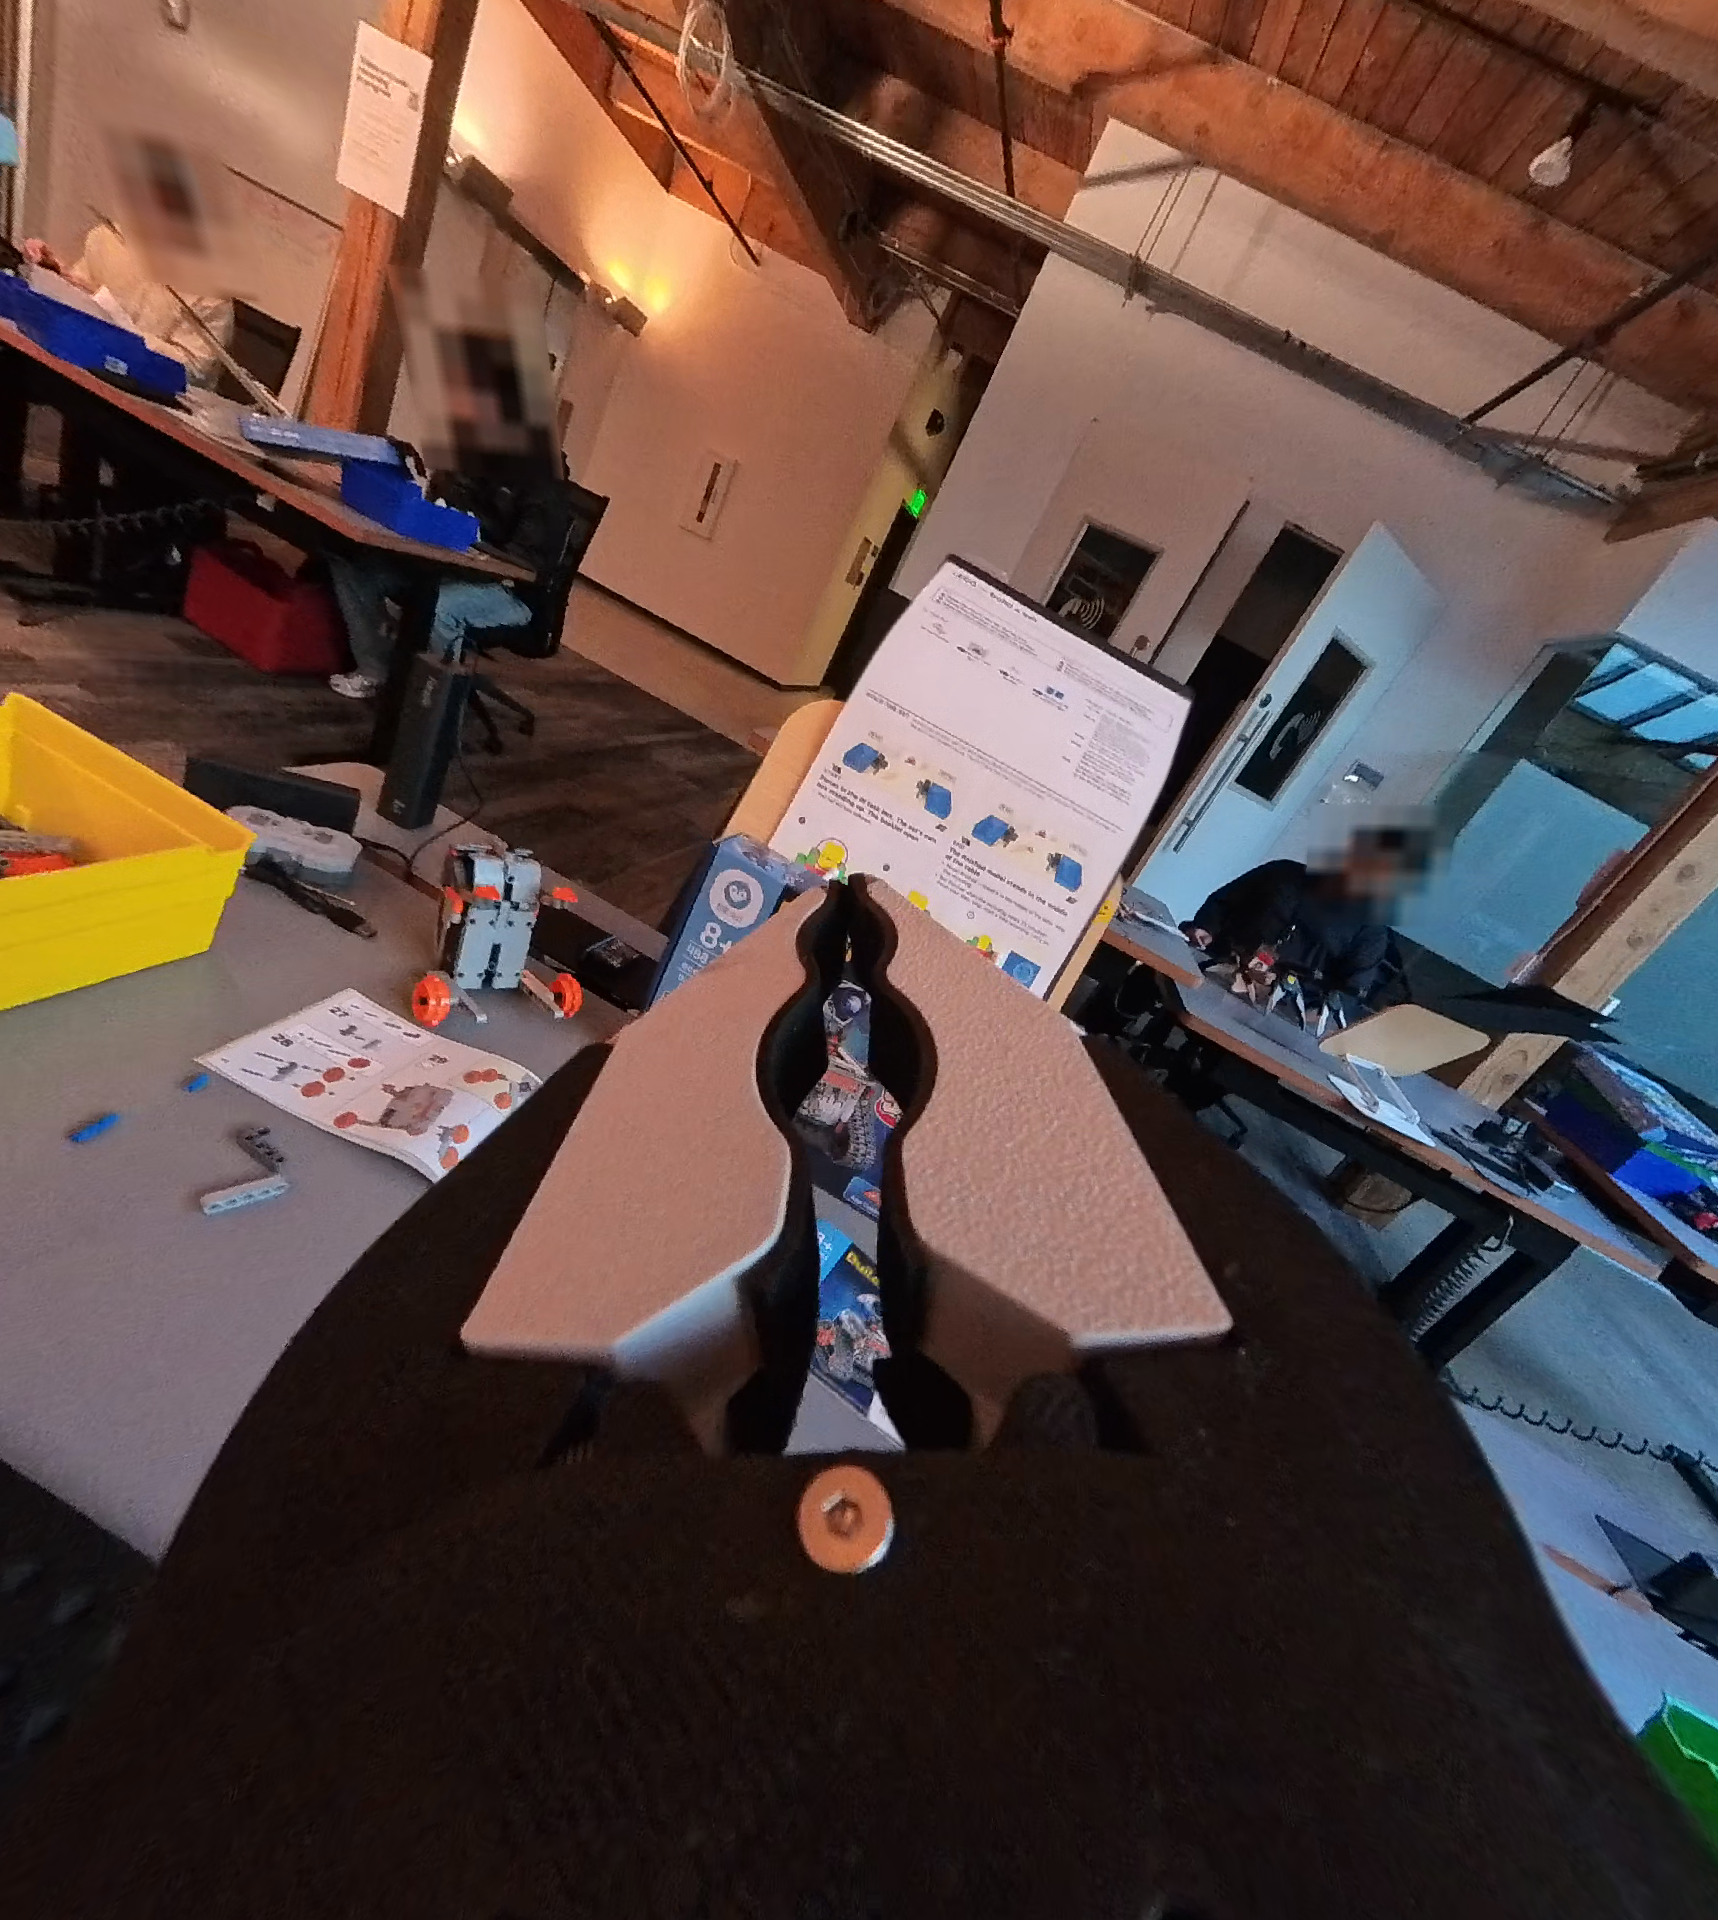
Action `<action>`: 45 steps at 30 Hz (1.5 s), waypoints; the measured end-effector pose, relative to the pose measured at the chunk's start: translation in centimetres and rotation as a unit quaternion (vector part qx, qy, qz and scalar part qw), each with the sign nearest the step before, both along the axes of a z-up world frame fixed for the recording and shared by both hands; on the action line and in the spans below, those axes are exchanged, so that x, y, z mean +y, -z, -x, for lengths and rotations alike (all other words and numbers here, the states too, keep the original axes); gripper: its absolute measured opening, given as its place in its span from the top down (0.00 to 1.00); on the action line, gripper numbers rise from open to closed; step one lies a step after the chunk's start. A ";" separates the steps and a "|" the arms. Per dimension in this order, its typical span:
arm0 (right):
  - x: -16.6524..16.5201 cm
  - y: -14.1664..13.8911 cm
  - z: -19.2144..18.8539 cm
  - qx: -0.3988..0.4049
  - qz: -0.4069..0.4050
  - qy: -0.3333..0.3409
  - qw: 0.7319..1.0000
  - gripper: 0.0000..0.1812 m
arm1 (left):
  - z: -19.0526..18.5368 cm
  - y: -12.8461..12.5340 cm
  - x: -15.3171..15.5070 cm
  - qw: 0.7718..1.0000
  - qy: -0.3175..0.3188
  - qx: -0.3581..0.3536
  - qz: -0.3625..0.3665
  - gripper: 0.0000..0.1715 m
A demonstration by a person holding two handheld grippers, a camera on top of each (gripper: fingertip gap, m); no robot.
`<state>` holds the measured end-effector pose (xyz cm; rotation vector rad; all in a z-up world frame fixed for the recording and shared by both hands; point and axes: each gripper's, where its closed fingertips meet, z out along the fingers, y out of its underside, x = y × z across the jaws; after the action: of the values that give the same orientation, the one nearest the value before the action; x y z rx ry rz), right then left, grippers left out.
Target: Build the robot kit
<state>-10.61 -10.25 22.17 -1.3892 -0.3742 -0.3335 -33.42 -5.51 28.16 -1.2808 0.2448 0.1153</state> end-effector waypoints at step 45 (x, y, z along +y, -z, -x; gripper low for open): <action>4.2 -3.2 8.9 -0.128 0.019 0.035 0.991 1.00 | 6.3 7.0 1.6 0.997 -0.011 -0.027 0.077 0.41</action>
<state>-19.46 -6.09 25.39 -1.4022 -0.5453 -0.5678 -39.73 -3.93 21.12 -1.4389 0.1957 0.0804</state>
